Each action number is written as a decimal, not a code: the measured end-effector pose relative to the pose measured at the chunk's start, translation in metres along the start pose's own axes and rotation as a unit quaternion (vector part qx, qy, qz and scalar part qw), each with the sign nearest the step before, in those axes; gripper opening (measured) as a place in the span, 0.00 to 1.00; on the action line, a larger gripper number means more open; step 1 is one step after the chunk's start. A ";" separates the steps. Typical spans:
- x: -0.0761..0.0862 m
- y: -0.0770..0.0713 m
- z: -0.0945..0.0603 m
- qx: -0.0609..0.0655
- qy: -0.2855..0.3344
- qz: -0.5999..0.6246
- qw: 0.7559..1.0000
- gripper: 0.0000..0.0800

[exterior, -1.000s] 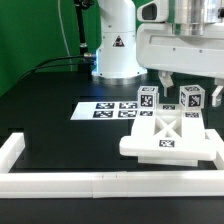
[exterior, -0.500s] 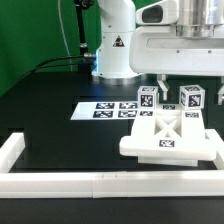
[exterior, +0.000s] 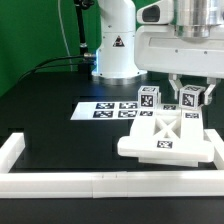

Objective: Assemble chair

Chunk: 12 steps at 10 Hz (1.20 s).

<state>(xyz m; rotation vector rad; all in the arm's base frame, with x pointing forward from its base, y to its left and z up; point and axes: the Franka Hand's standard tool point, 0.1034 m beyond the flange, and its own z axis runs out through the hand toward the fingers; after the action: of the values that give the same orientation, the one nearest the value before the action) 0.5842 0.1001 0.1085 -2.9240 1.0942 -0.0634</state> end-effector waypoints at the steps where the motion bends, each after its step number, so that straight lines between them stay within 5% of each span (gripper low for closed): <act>1: -0.002 -0.001 0.000 -0.002 -0.001 0.081 0.997 0.34; 3: -0.007 -0.001 0.001 -0.006 -0.007 0.253 0.968 0.34; 6: -0.005 -0.004 0.003 0.017 -0.016 0.410 0.912 0.34; 8: -0.005 -0.004 0.003 0.017 -0.017 0.395 0.918 0.41; 9: -0.006 -0.004 0.003 0.017 -0.017 0.394 0.919 0.61; 10: -0.008 -0.004 0.004 0.014 -0.017 0.342 0.940 0.61; 11: -0.007 -0.003 0.004 0.014 -0.017 0.244 0.969 0.77; 12: -0.002 0.000 0.003 0.017 -0.017 0.127 0.992 0.80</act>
Offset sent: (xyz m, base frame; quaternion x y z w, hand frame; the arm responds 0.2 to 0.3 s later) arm -0.0041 -0.0109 -0.0060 0.0181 0.0026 0.3590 0.9332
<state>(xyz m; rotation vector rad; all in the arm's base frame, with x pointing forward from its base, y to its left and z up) 0.5832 0.1016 0.1053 -2.7184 1.4332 -0.0274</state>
